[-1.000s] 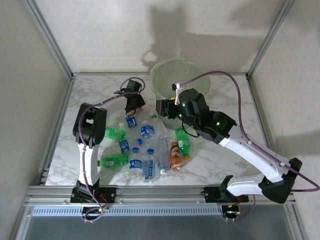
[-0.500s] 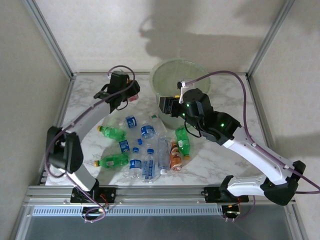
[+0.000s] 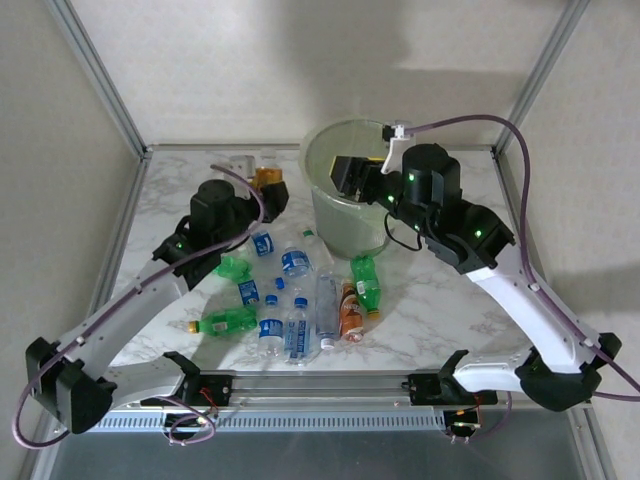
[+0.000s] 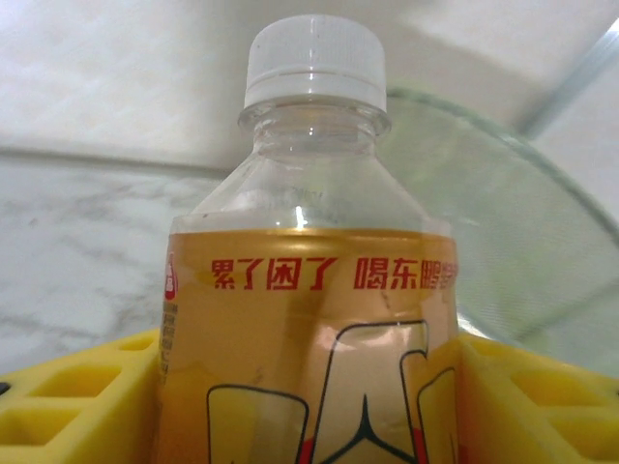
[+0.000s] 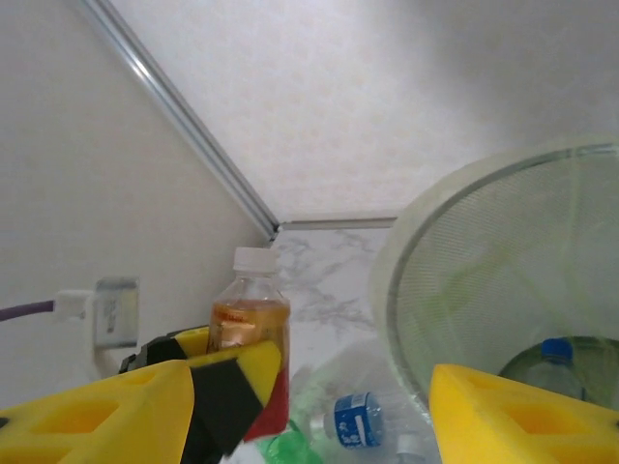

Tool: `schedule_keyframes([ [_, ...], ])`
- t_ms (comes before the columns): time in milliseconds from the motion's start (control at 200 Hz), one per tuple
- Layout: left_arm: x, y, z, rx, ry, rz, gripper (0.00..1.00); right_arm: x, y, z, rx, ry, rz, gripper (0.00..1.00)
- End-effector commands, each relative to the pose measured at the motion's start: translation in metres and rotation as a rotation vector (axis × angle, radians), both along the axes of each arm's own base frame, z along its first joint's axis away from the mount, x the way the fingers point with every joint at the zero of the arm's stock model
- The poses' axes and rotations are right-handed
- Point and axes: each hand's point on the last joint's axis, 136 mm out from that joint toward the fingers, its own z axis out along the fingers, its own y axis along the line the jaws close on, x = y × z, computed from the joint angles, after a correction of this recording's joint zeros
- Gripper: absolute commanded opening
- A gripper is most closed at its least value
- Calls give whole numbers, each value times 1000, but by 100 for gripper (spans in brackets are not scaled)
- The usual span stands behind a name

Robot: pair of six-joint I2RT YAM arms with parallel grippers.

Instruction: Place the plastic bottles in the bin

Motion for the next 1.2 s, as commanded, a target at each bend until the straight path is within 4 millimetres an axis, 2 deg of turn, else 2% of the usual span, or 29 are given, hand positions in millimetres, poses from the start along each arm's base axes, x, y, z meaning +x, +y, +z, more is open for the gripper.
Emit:
schedule_keyframes([
  [0, -18, -14, 30, 35, -140, -81, 62, -3, 15, 4, -20, 18, 88, 66],
  [100, -32, -24, 45, 31, -198, -124, 62, 0, 22, 4, -35, 45, 121, 66],
  [220, -49, -44, 57, 52, -244, -212, 62, 1, 34, 1, -48, 75, 172, 66],
  [426, -70, -75, 57, 108, -266, -322, 62, -2, 51, 1, -27, 87, 259, 72],
  [586, -78, -82, 63, 114, -290, -340, 62, 9, 50, -16, -52, 136, 220, 70],
  [716, -82, -83, 66, 117, -304, -342, 62, 11, 52, -22, -58, 151, 218, 68],
  [876, -81, -83, 65, 124, -304, -327, 61, 11, 54, -25, -56, 160, 229, 59],
  [986, -79, -83, 64, 123, -301, -320, 61, 10, 54, -27, -55, 165, 231, 58],
  [1197, -76, -85, 63, 117, -300, -315, 61, 11, 52, -35, -65, 178, 220, 45],
])
